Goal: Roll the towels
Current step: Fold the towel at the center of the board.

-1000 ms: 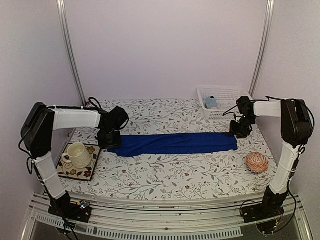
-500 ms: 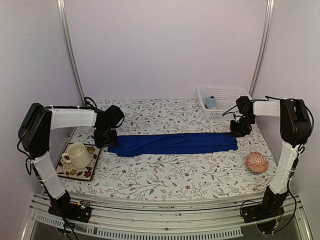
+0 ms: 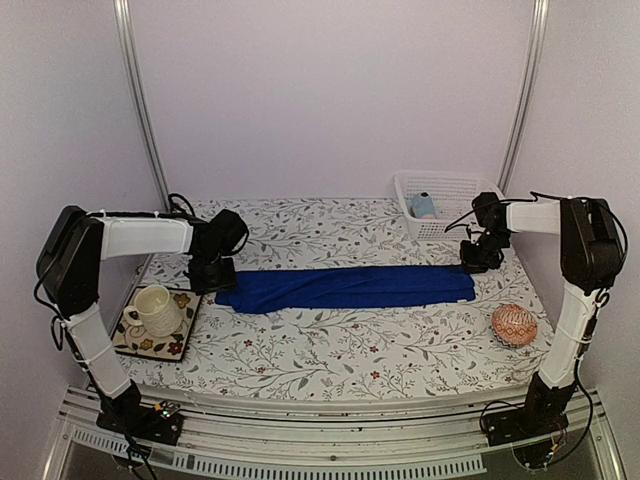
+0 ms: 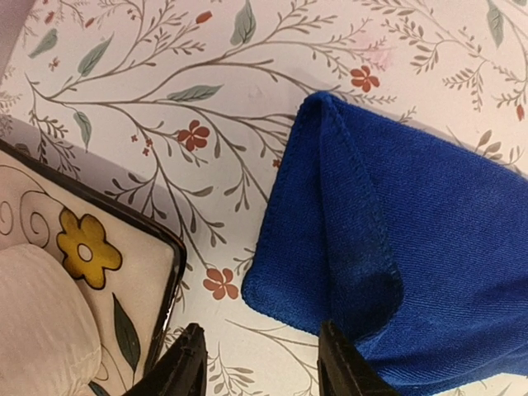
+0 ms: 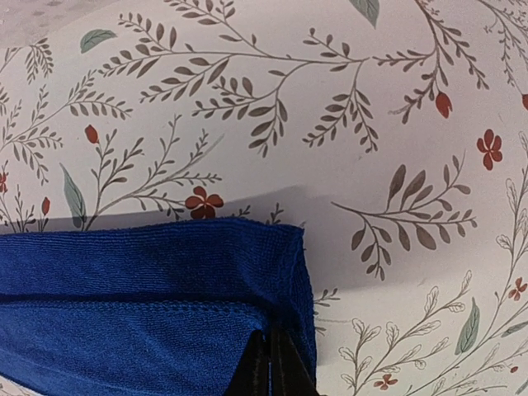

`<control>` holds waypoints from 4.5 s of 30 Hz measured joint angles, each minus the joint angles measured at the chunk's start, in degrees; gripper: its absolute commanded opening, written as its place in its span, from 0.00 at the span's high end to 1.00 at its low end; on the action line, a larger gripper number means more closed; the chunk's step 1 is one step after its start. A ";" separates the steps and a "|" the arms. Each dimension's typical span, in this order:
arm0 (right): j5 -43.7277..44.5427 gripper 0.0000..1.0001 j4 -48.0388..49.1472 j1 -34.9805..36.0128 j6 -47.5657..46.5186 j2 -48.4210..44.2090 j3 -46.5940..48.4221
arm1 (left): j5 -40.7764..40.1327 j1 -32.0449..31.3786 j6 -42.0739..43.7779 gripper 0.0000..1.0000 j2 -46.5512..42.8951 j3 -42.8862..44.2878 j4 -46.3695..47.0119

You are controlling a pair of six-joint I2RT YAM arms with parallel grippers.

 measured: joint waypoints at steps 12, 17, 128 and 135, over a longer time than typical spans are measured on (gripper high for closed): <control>0.63 0.88 0.00 0.00 -0.50 0.00 0.00 | 0.24 0.00 0.50 0.53 0.00 0.00 0.26; 1.11 0.85 -0.02 0.00 -0.66 0.00 0.00 | 0.46 0.00 0.70 0.53 0.00 0.00 0.66; -0.17 0.98 -6.36 4.61 -1.27 -21.49 -8.46 | 16.20 7.48 5.18 1.00 -1.16 11.78 1.88; 1.49 0.98 -4.92 2.99 -2.58 -17.57 -0.83 | 13.90 11.74 7.54 1.00 1.27 18.82 0.83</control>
